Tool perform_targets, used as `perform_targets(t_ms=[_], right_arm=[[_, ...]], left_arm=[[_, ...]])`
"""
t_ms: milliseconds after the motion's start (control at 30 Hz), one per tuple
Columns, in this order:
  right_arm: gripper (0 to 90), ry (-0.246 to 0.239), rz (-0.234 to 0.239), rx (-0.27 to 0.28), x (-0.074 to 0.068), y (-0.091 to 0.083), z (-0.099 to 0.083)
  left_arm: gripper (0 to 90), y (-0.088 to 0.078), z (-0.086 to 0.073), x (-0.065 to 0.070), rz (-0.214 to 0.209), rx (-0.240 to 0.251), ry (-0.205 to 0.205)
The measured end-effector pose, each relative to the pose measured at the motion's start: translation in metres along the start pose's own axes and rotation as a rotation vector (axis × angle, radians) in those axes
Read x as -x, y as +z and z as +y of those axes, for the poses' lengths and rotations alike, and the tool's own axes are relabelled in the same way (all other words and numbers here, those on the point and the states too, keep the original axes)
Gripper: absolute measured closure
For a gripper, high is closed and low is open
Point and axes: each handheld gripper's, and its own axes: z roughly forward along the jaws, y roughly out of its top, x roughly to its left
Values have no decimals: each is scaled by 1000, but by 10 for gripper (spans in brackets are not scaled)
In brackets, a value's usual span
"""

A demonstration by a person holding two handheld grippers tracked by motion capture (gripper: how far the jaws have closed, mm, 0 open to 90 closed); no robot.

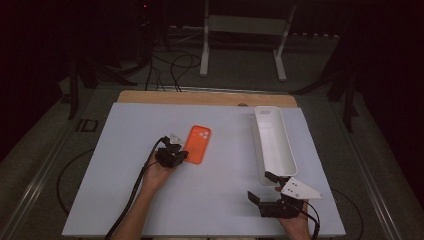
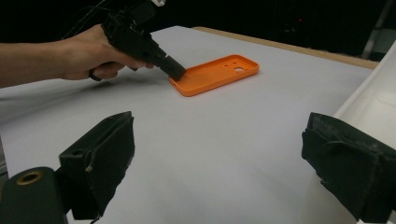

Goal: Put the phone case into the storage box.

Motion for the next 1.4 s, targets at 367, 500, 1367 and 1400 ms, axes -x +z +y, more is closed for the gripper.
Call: perform_targets(t_ms=[367, 500, 1367, 1400], right_arm=[[95, 3, 0, 3, 0, -1, 0], [95, -2, 0, 6, 0, -1, 0], [93, 29, 17, 53, 4, -2, 8], [93, 29, 17, 53, 4, -2, 8]], left_arm=[[900, -5, -1, 4, 30, -39, 18], [900, -7, -2, 5, 41, -52, 25], [900, -31, -27, 2, 51, -54, 9], [900, -31, -27, 2, 51, -54, 9]])
